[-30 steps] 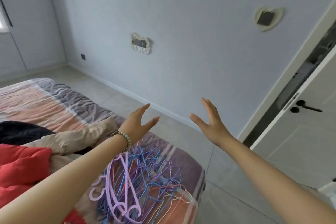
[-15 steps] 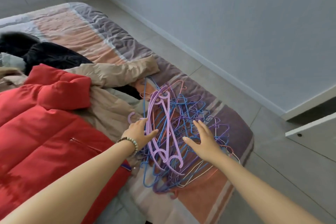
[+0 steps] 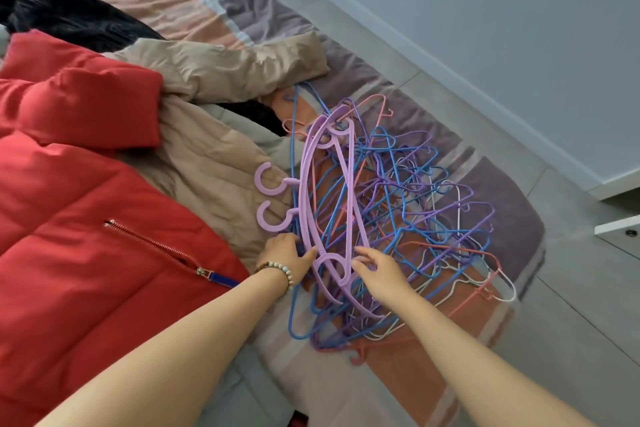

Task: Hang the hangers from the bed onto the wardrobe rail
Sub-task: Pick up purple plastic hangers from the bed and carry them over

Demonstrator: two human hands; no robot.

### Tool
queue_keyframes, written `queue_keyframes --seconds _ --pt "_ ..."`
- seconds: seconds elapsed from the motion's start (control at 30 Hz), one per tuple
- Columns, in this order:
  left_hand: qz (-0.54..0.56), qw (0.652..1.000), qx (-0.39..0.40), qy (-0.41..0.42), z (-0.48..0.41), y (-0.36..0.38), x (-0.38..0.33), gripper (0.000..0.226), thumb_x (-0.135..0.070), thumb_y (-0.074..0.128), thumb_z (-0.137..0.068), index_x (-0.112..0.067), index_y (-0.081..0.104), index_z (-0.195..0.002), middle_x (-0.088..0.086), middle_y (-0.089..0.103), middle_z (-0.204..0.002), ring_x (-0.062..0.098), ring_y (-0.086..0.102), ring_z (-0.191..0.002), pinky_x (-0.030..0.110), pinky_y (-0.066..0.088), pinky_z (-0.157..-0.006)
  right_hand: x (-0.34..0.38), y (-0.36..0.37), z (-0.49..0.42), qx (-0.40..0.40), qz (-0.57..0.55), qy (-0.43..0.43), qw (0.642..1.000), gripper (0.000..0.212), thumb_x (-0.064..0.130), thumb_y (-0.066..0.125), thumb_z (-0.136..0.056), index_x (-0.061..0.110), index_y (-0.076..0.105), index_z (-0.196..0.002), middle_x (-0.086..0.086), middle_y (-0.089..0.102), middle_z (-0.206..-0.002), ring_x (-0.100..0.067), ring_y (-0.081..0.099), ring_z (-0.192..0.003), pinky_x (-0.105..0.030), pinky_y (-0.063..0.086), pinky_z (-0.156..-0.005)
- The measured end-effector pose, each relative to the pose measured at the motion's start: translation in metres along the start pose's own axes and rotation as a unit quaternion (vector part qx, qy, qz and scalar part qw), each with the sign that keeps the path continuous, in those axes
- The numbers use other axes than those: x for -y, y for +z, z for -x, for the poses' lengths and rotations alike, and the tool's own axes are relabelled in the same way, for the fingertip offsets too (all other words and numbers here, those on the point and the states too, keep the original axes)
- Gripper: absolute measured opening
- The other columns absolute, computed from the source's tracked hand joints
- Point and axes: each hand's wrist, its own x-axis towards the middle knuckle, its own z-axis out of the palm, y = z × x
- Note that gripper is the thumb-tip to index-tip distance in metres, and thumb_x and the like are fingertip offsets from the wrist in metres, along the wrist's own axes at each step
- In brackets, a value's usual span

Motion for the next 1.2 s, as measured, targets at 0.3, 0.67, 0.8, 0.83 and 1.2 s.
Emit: queue_keyframes --seconds 0.3,0.67,0.8,0.83,1.2 --pt "0.209 0.976 -0.018 -0.064 -0.001 0.019 0.016 0.031 -0.037 0.057 -0.089 -0.008 0.064 -0.095 0.011 0.065 -0.098 0.028 0.06 -0.093 0.037 0.047 -0.083 0.011 0.014 -0.001 0.007 -0.134 -0.013 0.991 0.034 0.002 0.059 -0.09 -0.003 0.057 -0.123 -0.021 0.059 -0.095 -0.027 0.058 -0.088 -0.028 0.051 -0.08" --pt "0.436 0.882 -0.177 0.027 0.052 -0.019 -0.039 0.03 -0.029 0.044 -0.097 -0.009 0.058 -0.08 0.007 0.054 -0.069 0.015 0.045 -0.061 0.023 0.039 -0.059 0.049 -0.014 0.045 0.038 -0.31 -0.055 0.948 0.027 -0.004 0.058 -0.088 0.002 0.056 -0.114 -0.006 0.068 -0.083 -0.007 0.068 -0.064 -0.019 0.056 -0.063" --pt "0.459 0.861 -0.194 0.103 0.076 -0.058 -0.1 0.025 -0.025 0.044 -0.097 -0.012 0.053 -0.077 0.011 0.053 -0.071 0.019 0.046 -0.063 0.032 0.041 -0.061 0.077 -0.062 0.078 -0.009 -0.329 -0.101 0.939 0.025 0.002 0.063 -0.086 0.004 0.056 -0.11 -0.006 0.069 -0.083 -0.017 0.067 -0.073 -0.031 0.058 -0.074" --pt "0.457 0.86 -0.195 0.117 0.082 -0.067 -0.117 0.026 -0.025 0.045 -0.096 -0.012 0.053 -0.076 0.011 0.054 -0.069 0.021 0.047 -0.061 0.032 0.042 -0.059 0.084 -0.077 0.09 -0.018 -0.338 -0.108 0.935 0.022 0.002 0.063 -0.086 0.006 0.056 -0.106 -0.005 0.069 -0.081 -0.015 0.068 -0.068 -0.028 0.058 -0.069" --pt "0.347 0.882 -0.113 0.298 0.185 -0.153 -0.3 0.049 -0.048 0.053 -0.087 -0.008 0.053 -0.058 0.01 0.065 -0.051 0.029 0.064 -0.049 0.04 0.054 -0.051 0.126 -0.312 0.257 -0.406 -0.05 -0.311 0.858 0.033 0.029 0.063 -0.087 0.022 0.05 -0.116 0.009 0.049 -0.112 -0.009 0.049 -0.102 -0.016 0.042 -0.084"
